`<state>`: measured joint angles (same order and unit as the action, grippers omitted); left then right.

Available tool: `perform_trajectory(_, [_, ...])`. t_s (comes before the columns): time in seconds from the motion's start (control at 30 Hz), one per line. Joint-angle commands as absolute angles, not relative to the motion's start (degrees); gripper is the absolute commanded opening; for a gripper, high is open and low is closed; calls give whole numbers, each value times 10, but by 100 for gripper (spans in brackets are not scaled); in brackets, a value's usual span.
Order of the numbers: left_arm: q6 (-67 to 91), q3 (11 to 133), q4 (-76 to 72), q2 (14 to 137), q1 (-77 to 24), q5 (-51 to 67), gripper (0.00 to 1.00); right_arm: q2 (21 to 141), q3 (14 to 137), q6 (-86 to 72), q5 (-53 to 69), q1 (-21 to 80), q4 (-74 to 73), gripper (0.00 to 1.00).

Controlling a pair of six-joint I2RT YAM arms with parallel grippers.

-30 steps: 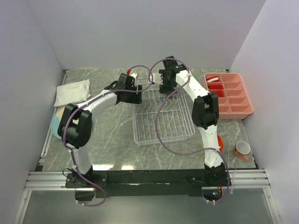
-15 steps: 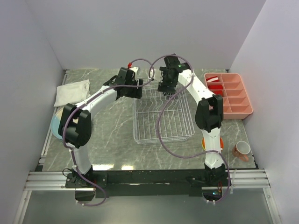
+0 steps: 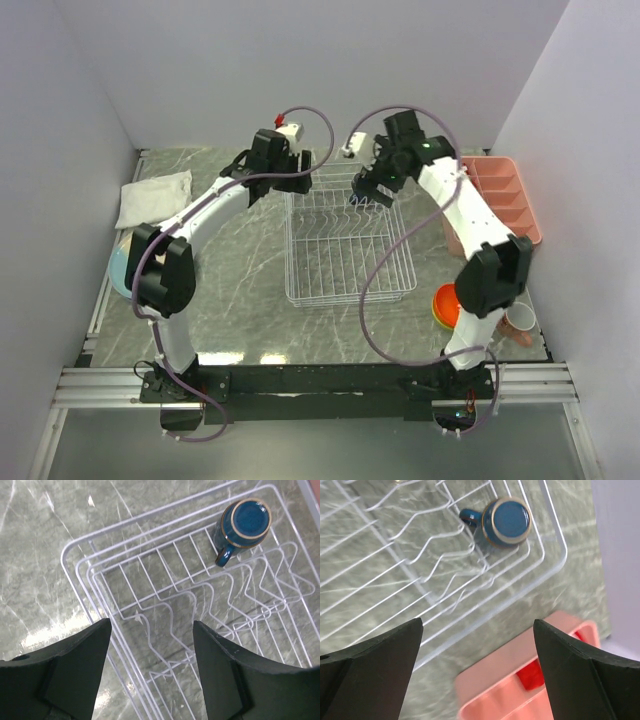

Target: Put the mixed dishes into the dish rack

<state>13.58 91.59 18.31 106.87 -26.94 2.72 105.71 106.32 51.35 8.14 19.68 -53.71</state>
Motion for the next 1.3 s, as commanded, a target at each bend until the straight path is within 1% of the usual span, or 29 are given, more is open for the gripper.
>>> perform_trajectory(0.0, [128, 949, 152, 1041, -272, 21, 73, 926, 1002, 417, 99, 157, -588, 98])
perform_trajectory(0.07, [123, 943, 151, 1020, -272, 26, 73, 880, 963, 425, 84, 130, -619, 97])
perform_trajectory(0.1, [116, 939, 150, 1012, -272, 31, 73, 832, 915, 426, 84, 116, -625, 95])
perform_trajectory(0.17, [106, 923, 147, 988, -272, 39, 73, 780, 862, 432, 91, 87, -628, 95])
perform_trajectory(0.2, [99, 919, 146, 981, -272, 45, 74, 731, 813, 435, 96, 56, -630, 94])
perform_trajectory(0.27, [91, 911, 157, 967, -272, 49, 74, 687, 767, 445, 93, 33, -631, 94])
perform_trajectory(0.3, [85, 911, 164, 964, -272, 52, 74, 652, 722, 443, 85, 13, -628, 93])
perform_trajectory(0.4, [71, 918, 201, 962, -272, 61, 73, 612, 649, 425, 51, -27, -611, 91])
perform_trajectory(0.47, [62, 913, 208, 960, -272, 67, 73, 606, 625, 399, 26, -82, -599, 89])
perform_trajectory(0.5, [52, 911, 209, 960, -272, 64, 73, 610, 616, 394, 21, -105, -600, 85])
perform_trajectory(0.53, [47, 909, 210, 961, -272, 59, 73, 613, 616, 388, 19, -142, -604, 84])
perform_trajectory(0.6, [28, 913, 221, 968, -272, 45, 73, 629, 624, 383, 13, -178, -622, 80])
perform_trajectory(0.67, [19, 926, 230, 981, -272, 26, 73, 641, 627, 381, 12, -228, -637, 78])
perform_trajectory(0.77, [7, 938, 238, 994, -270, 19, 73, 653, 628, 383, 19, -277, -639, 75])
perform_trajectory(0.87, [-21, 961, 257, 1009, -268, 11, 73, 651, 616, 383, 36, -294, -639, 71])
perform_trajectory(1.13, [-27, 1003, 288, 1032, -258, 2, 73, 621, 523, 394, 37, -337, -614, 68])
perform_trajectory(1.27, [-23, 1000, 279, 1027, -256, -25, 73, 643, 501, 396, 45, -373, -610, 63])
